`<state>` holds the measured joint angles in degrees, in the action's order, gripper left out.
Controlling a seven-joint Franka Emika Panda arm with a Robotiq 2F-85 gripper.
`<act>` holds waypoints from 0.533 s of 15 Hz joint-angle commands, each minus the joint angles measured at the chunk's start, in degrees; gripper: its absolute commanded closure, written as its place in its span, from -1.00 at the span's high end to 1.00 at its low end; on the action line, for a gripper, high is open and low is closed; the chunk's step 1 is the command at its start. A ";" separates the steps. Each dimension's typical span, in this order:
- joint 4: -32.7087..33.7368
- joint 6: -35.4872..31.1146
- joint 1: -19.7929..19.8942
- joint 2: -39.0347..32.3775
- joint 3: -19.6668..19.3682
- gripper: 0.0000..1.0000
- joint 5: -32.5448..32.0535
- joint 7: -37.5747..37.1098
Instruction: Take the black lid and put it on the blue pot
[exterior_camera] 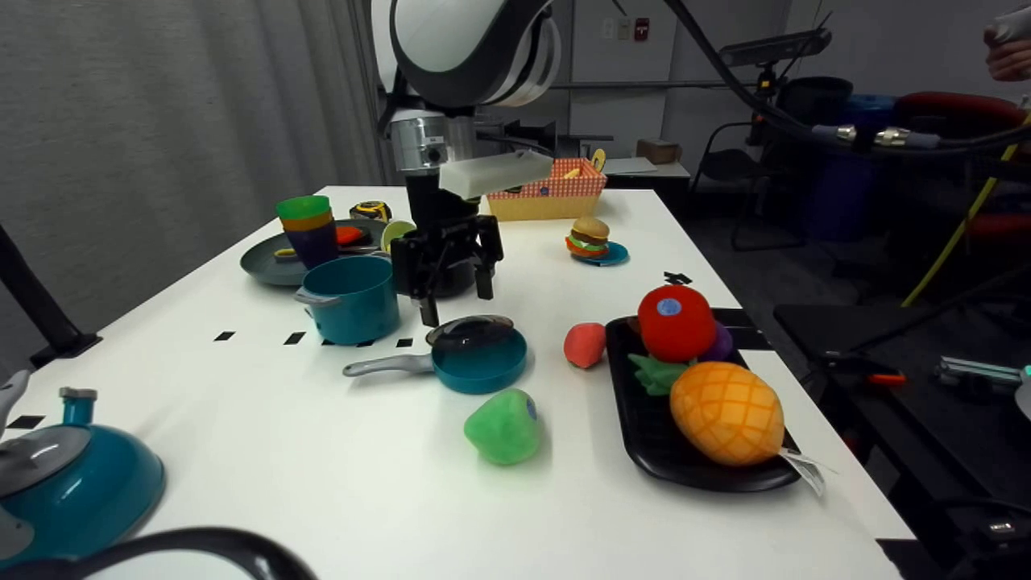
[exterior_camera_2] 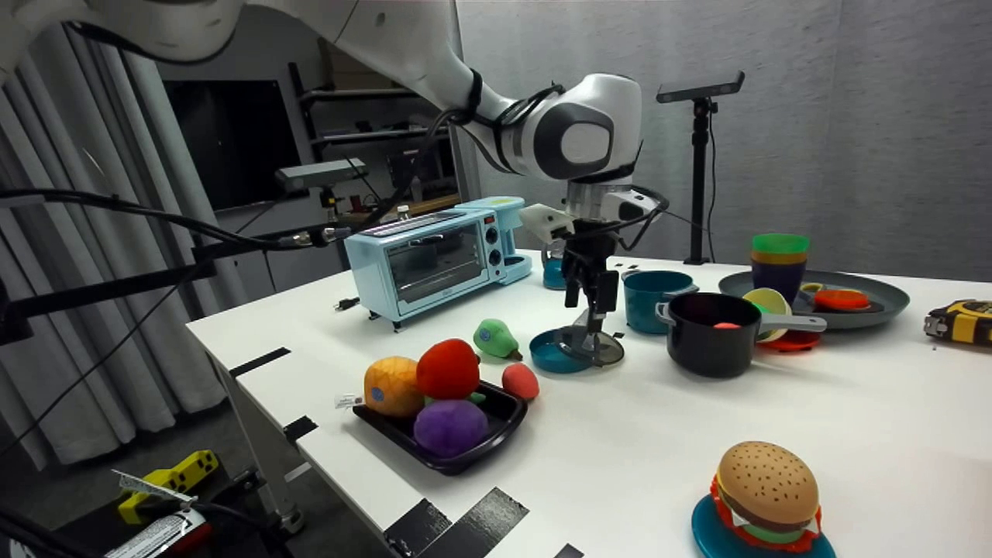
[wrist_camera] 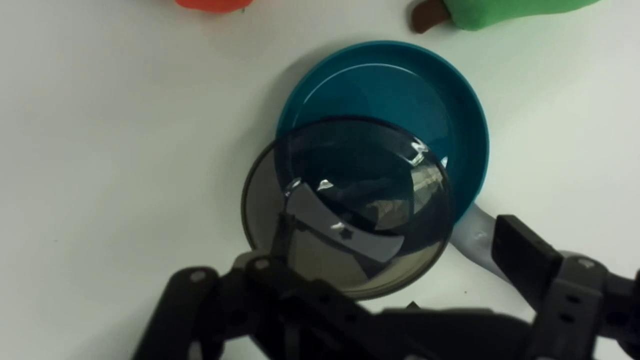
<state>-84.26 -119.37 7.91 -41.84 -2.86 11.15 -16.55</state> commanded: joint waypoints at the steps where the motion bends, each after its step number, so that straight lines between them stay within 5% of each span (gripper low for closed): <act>1: 8.67 6.87 1.17 -4.81 0.04 1.00 -1.01 6.32; 8: 13.55 12.47 3.91 -7.90 2.15 1.00 -0.94 23.22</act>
<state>-76.44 -111.50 9.30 -46.82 -2.28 10.46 0.28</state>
